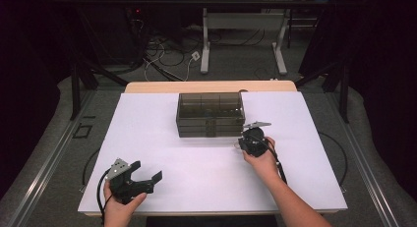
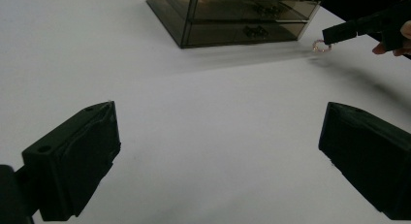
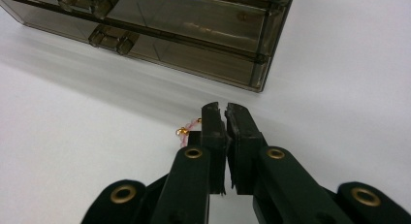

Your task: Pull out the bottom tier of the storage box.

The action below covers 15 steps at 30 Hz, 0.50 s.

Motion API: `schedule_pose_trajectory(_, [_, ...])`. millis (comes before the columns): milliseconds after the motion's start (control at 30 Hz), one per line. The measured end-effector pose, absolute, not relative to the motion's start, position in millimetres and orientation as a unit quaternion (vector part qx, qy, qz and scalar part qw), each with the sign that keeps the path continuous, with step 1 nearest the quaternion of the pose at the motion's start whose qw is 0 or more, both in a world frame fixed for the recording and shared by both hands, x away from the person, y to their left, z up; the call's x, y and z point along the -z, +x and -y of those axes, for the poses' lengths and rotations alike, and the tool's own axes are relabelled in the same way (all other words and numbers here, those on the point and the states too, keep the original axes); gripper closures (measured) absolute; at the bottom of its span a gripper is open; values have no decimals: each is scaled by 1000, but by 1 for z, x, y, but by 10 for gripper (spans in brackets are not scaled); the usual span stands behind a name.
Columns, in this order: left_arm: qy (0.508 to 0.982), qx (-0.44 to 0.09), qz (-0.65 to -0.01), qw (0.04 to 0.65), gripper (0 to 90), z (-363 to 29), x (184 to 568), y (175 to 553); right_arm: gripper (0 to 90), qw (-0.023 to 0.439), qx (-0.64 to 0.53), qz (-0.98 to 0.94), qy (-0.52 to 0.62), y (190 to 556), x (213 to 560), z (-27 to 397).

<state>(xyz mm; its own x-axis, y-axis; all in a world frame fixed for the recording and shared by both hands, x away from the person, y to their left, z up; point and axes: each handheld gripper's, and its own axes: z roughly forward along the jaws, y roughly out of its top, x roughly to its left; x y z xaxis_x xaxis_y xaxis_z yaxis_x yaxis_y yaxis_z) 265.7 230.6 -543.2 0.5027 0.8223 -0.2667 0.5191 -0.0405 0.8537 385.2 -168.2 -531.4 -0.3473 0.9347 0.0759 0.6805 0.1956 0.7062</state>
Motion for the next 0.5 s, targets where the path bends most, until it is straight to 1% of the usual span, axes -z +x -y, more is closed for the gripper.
schedule_pose_trajectory(467, [706,-150,-474,504,11,-229,544,266,869,195,-347,-736,548,375,527,189])
schedule_pose_trajectory(500, [706,-150,-475,504,12,-229,544,266,869,189,-348,-733,553,374,526,189])
